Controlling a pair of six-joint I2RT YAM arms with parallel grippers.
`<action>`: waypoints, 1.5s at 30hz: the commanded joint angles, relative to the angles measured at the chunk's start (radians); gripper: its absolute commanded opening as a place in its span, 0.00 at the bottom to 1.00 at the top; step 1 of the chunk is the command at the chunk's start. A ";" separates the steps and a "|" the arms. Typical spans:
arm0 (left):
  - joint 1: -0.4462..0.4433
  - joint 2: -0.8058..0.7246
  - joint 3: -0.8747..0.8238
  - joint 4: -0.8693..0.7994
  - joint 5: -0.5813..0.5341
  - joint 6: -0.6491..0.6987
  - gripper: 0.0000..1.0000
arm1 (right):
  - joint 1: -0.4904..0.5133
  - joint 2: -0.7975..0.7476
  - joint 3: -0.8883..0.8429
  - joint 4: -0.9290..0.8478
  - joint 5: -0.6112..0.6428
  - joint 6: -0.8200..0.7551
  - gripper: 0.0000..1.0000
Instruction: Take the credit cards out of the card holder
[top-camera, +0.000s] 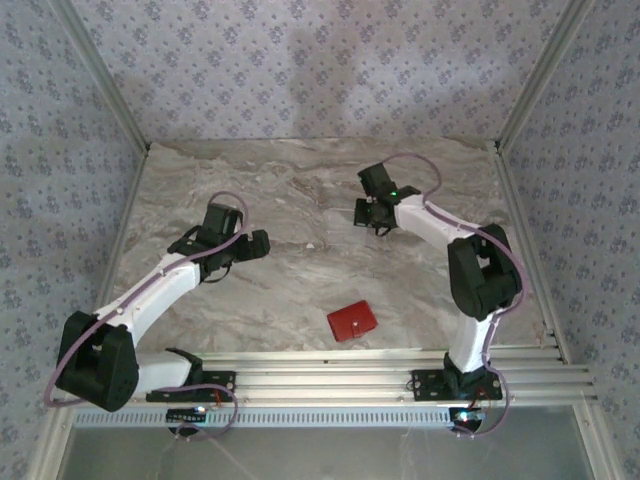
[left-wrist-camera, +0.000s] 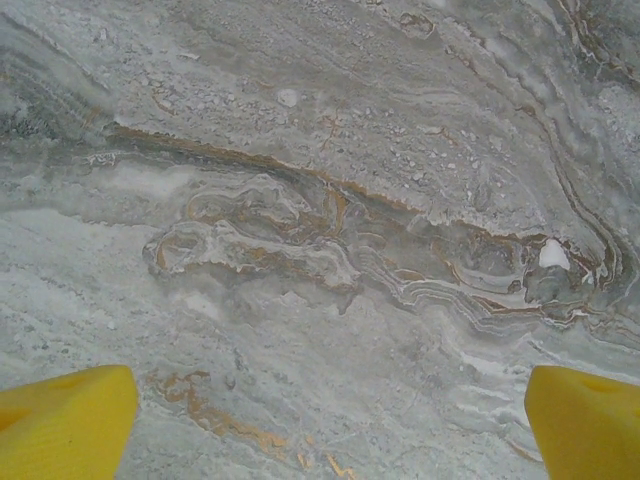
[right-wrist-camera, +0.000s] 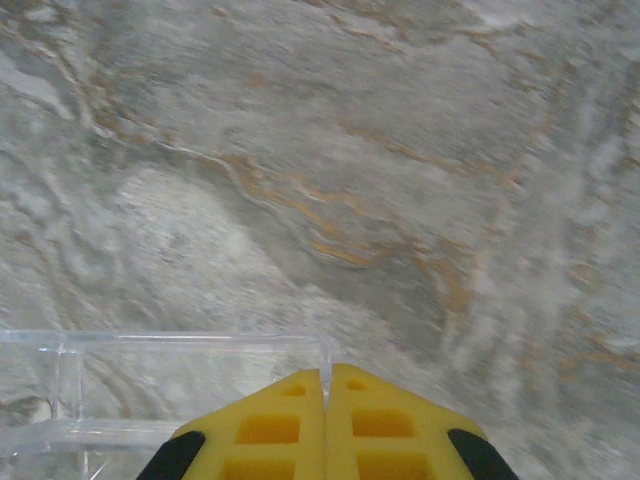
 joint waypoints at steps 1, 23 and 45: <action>-0.006 -0.038 -0.011 -0.030 -0.015 0.015 1.00 | 0.057 0.062 0.094 -0.021 0.056 0.053 0.03; -0.007 -0.084 -0.025 -0.054 0.006 0.033 1.00 | 0.145 0.151 0.220 -0.118 0.107 0.075 0.17; -0.007 -0.041 0.016 -0.077 0.022 0.067 1.00 | 0.270 -0.247 -0.180 -0.250 -0.080 0.533 0.59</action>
